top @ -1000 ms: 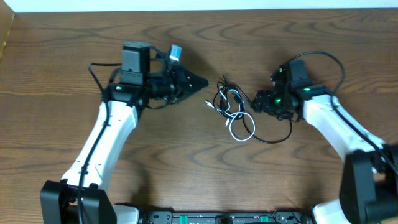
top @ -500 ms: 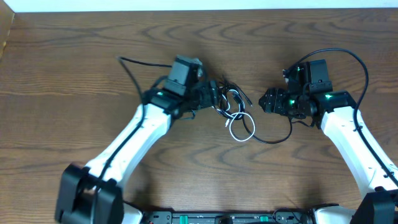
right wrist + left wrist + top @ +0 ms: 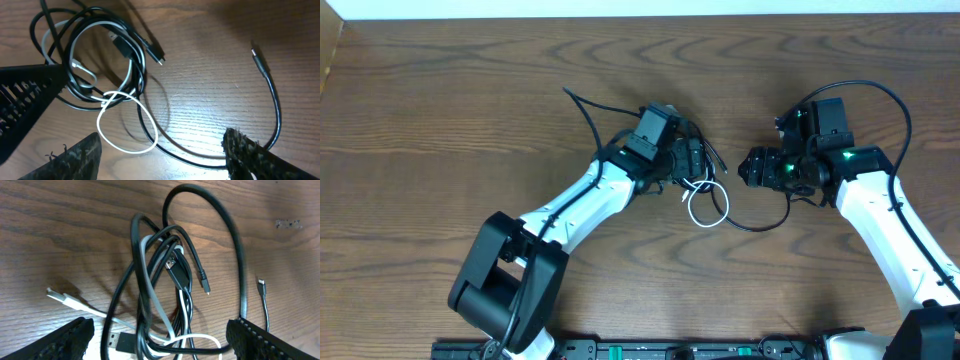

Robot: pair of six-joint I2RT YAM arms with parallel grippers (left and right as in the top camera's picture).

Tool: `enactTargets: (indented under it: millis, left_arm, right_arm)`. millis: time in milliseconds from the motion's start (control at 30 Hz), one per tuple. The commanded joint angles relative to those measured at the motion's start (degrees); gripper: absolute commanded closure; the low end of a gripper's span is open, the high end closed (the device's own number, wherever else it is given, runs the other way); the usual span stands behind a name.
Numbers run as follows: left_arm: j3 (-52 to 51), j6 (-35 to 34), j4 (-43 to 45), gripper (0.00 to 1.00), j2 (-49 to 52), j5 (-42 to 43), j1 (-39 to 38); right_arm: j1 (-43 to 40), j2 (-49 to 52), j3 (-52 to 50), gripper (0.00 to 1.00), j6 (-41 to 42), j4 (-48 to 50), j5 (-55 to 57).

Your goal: Untangle cables

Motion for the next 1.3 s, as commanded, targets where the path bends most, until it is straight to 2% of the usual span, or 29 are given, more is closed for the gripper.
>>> enactTargets:
  millis: [0, 167, 233, 367, 400, 467, 500, 533, 800, 900, 967, 1100, 1267]
  left_arm:
    - [0.02, -0.68, 0.22, 0.09, 0.63, -4.26, -0.96]
    - [0.00, -0.66, 0.09, 0.10, 1.73, -8.07, -1.07]
    - [0.00, -0.66, 0.13, 0.14, 2.93, -9.16, -1.07]
    - [0.00, -0.66, 0.59, 0.29, 6.19, -9.11, -1.07]
    - [0.00, -0.66, 0.74, 0.34, 6.95, -9.07, -1.07]
    - [0.00, -0.66, 0.42, 0.62, 7.72, -9.05, -1.07]
    - [0.02, -0.66, 0.04, 0.81, 7.67, -9.07, -1.07]
    - [0.02, -0.66, 0.07, 0.92, 7.23, -9.07, -1.07]
    - [0.04, 4.11, -1.22, 0.93, -0.26, -6.05, -0.90]
    - [0.04, 6.73, -2.34, 0.93, -5.11, 1.11, -0.90]
    - [0.04, 9.25, -2.32, 0.93, -8.09, 8.83, -0.57]
    - [0.04, 9.99, -2.47, 0.93, -10.36, 19.17, 1.20]
    - [0.02, 10.08, -2.25, 0.92, -10.38, 30.80, 5.51]
  right_arm:
    - [-0.46, -0.50, 0.04, 0.26, -0.76, -0.24, 0.98]
    - [-0.46, -0.50, 0.04, 0.26, -0.79, -0.24, 0.98]
    - [-0.46, -0.50, 0.04, 0.26, -0.76, -0.24, 0.98]
    - [-0.46, -0.50, 0.04, 0.26, -0.76, -0.46, 0.98]
    - [-0.46, -0.50, 0.04, 0.26, -0.79, -0.50, 0.98]
    - [-0.46, -0.50, 0.04, 0.26, -0.76, -0.57, 0.98]
    - [-0.46, -0.50, 0.04, 0.26, -0.79, -0.57, 0.98]
    - [-0.46, -0.50, 0.04, 0.26, -0.79, -0.61, 0.98]
    - [-0.46, -0.50, 0.04, 0.26, -2.25, 0.09, -1.03]
    - [-0.44, -0.50, 0.04, 0.27, -5.51, 1.68, -6.93]
    - [-0.44, -0.50, 0.04, 0.29, -6.34, 4.00, -12.13]
    - [-0.44, -0.50, 0.04, 0.34, -6.32, 8.17, -18.97]
    - [-0.02, -0.48, 0.02, 0.45, -6.29, 8.33, -18.71]
